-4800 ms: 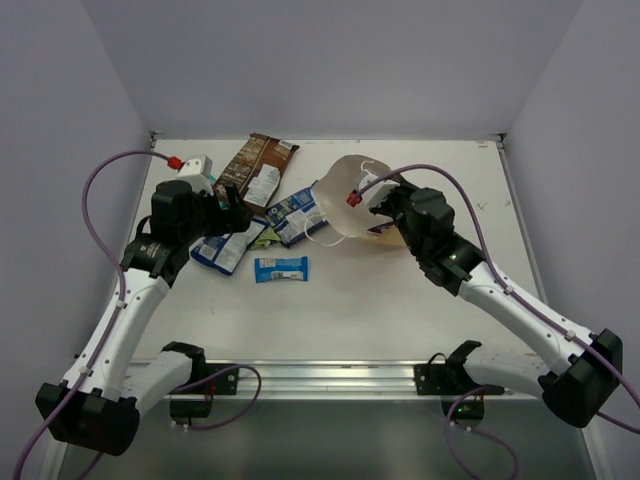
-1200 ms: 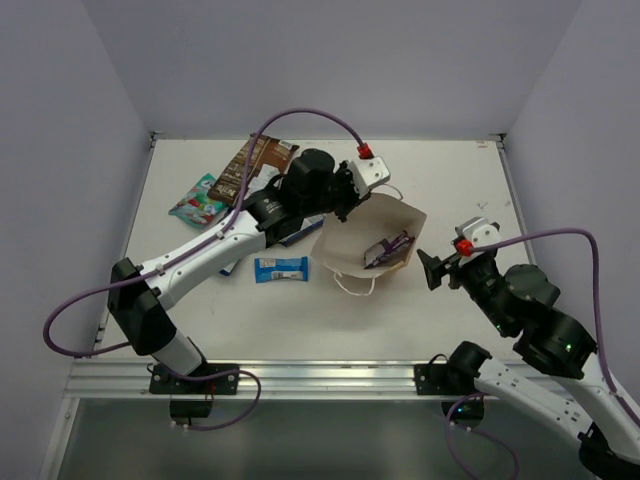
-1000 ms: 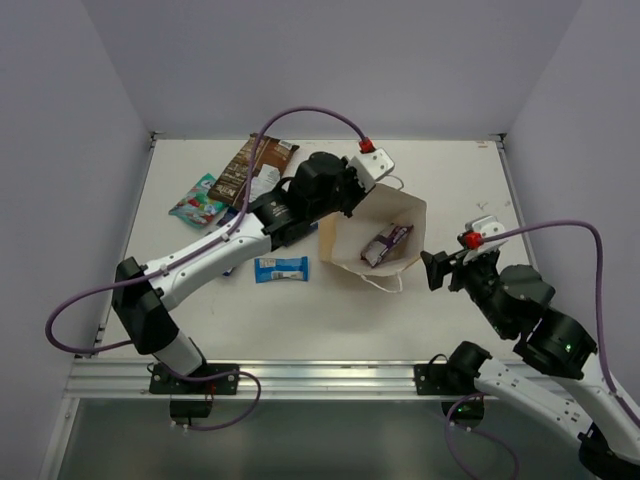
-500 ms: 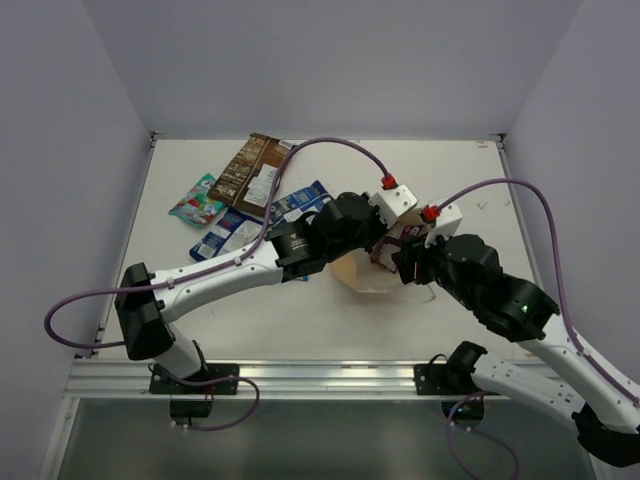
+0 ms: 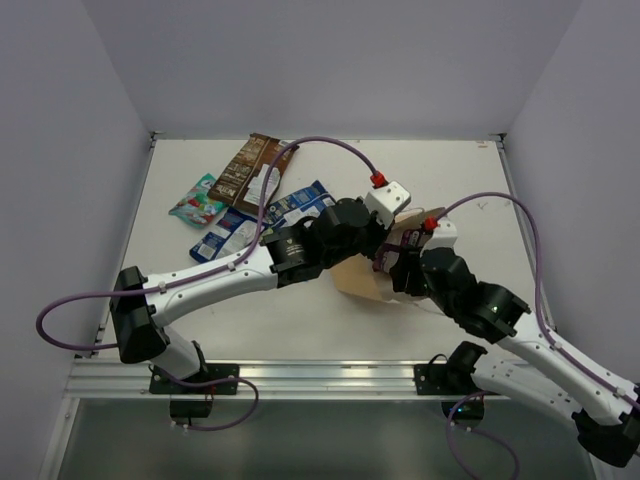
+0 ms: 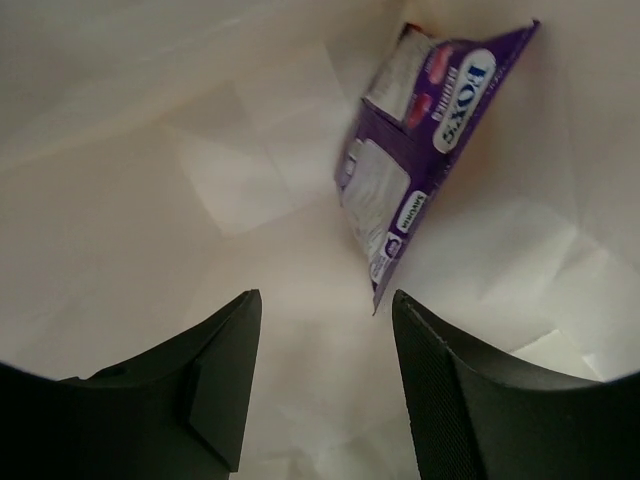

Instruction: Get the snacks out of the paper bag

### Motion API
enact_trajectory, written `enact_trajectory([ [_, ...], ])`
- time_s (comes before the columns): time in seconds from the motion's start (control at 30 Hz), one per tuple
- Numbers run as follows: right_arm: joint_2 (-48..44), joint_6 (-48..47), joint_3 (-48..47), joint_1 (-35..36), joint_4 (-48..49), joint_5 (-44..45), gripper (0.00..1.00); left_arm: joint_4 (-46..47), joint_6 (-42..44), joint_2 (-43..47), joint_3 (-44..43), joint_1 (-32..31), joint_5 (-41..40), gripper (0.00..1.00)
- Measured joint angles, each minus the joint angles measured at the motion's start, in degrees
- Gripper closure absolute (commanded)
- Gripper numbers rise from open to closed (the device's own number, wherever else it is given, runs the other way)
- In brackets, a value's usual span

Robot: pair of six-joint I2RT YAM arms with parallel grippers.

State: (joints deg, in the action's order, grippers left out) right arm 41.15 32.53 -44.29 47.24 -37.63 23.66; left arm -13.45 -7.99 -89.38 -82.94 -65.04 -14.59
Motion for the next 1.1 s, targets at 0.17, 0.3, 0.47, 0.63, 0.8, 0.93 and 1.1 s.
enact_trajectory([
  [0.17,-1.0,6.5,5.1,-0.1,0.9,4.9,0.40,-0.1,-1.7,0.0,-0.1,-0.5,1.3,1.00],
  [0.3,-1.6,11.4,7.0,-0.9,1.8,9.0,0.37,-0.6,-2.4,0.0,-0.1,-1.2,2.0,1.00],
  [0.47,-0.2,15.4,8.0,-2.5,3.1,12.7,0.36,-1.0,-3.1,0.1,-0.1,-1.6,2.5,1.00],
  [0.63,3.6,15.8,8.9,-5.5,8.0,12.6,0.38,-1.5,-3.4,0.4,-0.1,-1.6,2.7,1.00],
  [0.8,6.3,15.2,11.2,-8.7,14.3,11.3,0.55,-2.0,-3.4,0.6,-0.1,-1.6,3.0,1.00],
  [0.93,7.6,14.2,13.0,-10.3,18.1,10.7,0.86,-2.2,-3.4,0.7,-0.1,-1.6,3.4,1.00],
  [1.1,6.0,11.3,13.8,-10.5,20.1,9.2,1.00,-2.2,-3.4,0.7,-0.1,-1.6,3.7,1.00],
])
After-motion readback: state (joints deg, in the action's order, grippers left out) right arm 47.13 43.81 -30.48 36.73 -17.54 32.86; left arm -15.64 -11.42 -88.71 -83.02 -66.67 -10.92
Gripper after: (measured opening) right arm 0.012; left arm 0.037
